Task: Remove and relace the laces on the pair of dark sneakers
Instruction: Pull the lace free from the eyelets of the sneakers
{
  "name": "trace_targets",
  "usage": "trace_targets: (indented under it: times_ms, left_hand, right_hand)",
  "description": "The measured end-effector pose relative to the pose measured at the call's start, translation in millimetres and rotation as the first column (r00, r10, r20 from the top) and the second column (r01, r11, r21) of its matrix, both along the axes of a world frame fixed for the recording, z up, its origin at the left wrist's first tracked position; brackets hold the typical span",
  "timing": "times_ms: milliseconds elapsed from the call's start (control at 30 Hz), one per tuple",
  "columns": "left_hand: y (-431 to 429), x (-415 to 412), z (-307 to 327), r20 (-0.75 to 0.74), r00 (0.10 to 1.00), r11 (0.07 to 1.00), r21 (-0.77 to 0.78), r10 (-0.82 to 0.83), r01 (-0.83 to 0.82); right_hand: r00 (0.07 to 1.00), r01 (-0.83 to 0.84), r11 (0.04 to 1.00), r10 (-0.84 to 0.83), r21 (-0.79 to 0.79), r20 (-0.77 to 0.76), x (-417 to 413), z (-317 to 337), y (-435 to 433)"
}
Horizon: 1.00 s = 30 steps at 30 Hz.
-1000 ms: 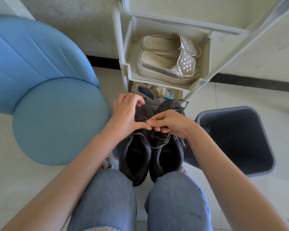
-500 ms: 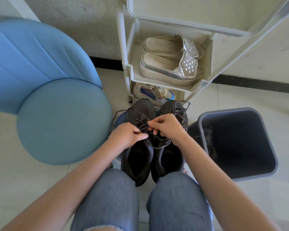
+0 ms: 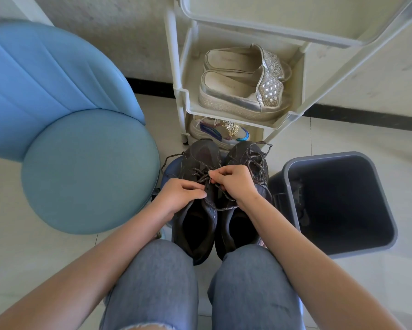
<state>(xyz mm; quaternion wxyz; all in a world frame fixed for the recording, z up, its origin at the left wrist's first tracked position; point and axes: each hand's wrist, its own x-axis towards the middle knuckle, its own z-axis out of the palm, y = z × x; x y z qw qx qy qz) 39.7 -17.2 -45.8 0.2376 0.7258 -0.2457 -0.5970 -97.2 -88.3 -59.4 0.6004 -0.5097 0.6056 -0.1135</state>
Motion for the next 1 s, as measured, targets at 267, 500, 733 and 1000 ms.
trace_targets:
  times_ms: [267,500,733,1000]
  left_hand:
    - [1.9,-2.2,0.7,-0.034,0.997,0.998,0.005,0.068,-0.067]
    - [2.6,-3.4,1.2,-0.041,0.996,0.997,-0.007,0.082,-0.082]
    - [3.3,-3.2,-1.1,-0.048,0.995,0.995,-0.028,0.090,-0.091]
    - [3.7,-2.8,-1.7,-0.042,0.995,0.995,-0.022,0.093,-0.094]
  right_hand:
    - [0.991,-0.044,0.996,0.034,-0.077,-0.129,1.4,-4.0,6.4]
    - [0.986,-0.052,0.997,0.040,-0.065,-0.163,0.3,-3.1,7.7]
    - [0.991,-0.027,0.999,0.032,0.033,-0.132,5.2,-1.2,2.6]
    - [0.953,-0.183,0.983,0.177,-0.001,-0.245,2.7,0.6,3.4]
